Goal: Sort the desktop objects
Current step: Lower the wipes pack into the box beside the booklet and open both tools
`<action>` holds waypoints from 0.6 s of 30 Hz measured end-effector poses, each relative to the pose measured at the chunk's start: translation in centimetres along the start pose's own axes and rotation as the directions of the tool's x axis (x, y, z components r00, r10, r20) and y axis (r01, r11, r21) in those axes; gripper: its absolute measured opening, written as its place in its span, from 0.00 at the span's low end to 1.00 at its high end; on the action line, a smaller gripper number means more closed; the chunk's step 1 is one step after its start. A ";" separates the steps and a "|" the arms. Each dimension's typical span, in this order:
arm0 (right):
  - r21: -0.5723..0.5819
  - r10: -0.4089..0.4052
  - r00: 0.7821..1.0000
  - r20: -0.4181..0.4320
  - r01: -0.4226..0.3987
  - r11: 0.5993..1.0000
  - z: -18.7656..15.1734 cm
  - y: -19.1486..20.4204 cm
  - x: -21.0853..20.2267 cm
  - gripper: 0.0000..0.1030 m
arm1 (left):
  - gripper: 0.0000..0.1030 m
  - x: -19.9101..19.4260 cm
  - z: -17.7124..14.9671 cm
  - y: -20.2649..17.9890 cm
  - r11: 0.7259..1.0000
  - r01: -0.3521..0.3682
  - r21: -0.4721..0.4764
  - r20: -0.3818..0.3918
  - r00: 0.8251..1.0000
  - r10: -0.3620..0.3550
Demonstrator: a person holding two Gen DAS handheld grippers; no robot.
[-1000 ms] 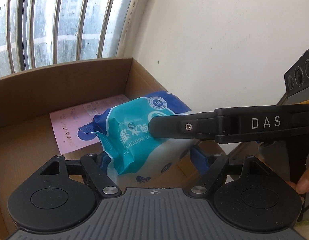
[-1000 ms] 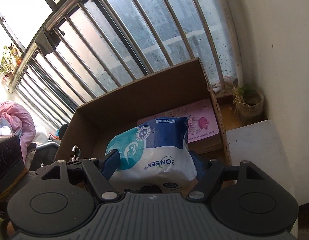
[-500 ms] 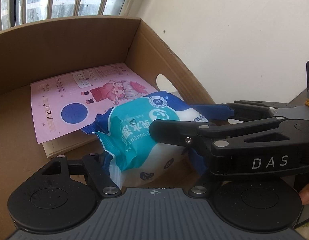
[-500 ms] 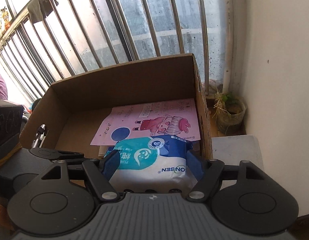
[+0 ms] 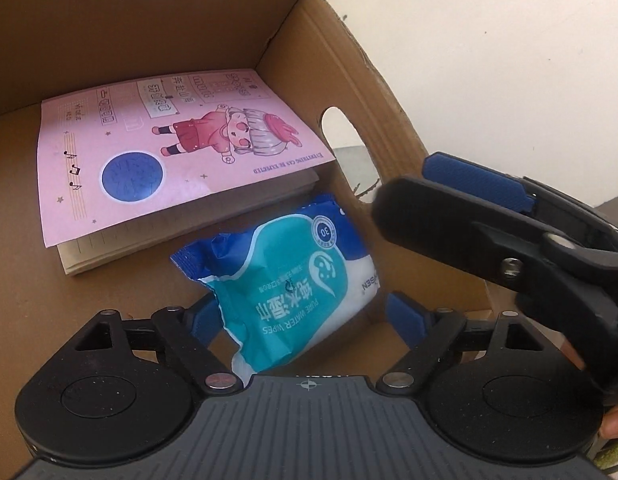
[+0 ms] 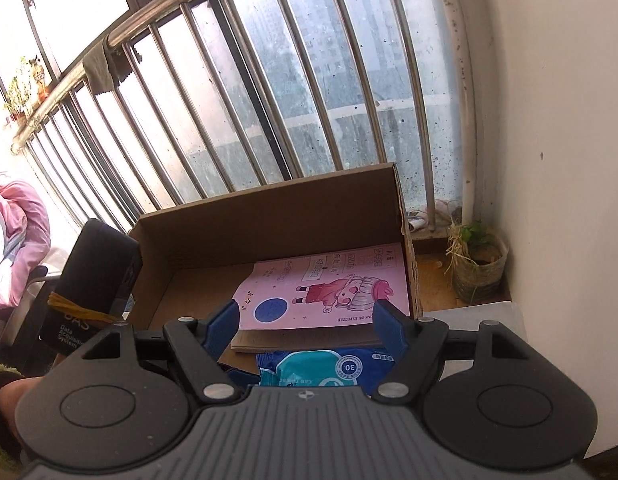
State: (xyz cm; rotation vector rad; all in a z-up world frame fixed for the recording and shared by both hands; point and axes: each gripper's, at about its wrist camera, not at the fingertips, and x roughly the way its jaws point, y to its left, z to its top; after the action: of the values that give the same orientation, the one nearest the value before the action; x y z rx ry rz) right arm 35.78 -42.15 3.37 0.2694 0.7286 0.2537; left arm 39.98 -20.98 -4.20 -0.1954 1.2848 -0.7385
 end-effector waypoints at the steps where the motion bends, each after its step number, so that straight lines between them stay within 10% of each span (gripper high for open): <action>1: 0.004 0.005 1.000 0.014 -0.005 1.000 -0.1 -0.1 -0.6 0.75 | 0.87 0.2 0.2 0.2 1.000 0.008 -0.017 -0.015 1.000 -0.008; 8: 0.025 0.021 0.997 0.072 -0.023 0.999 -0.6 -0.4 -3.1 0.76 | 1.00 1.5 1.5 1.1 0.988 0.050 -0.146 -0.073 0.995 -0.061; 18: 0.072 0.051 0.976 0.211 -0.068 0.995 -1.8 -0.6 -8.3 0.80 | 0.99 -1.2 0.3 0.1 0.994 -0.020 -0.111 0.060 0.998 0.027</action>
State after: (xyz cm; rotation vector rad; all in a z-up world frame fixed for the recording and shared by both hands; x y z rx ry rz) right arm 28.69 -45.07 6.98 0.3870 0.5235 0.2497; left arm 40.17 -20.30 -3.23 -0.2900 1.2681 -0.6367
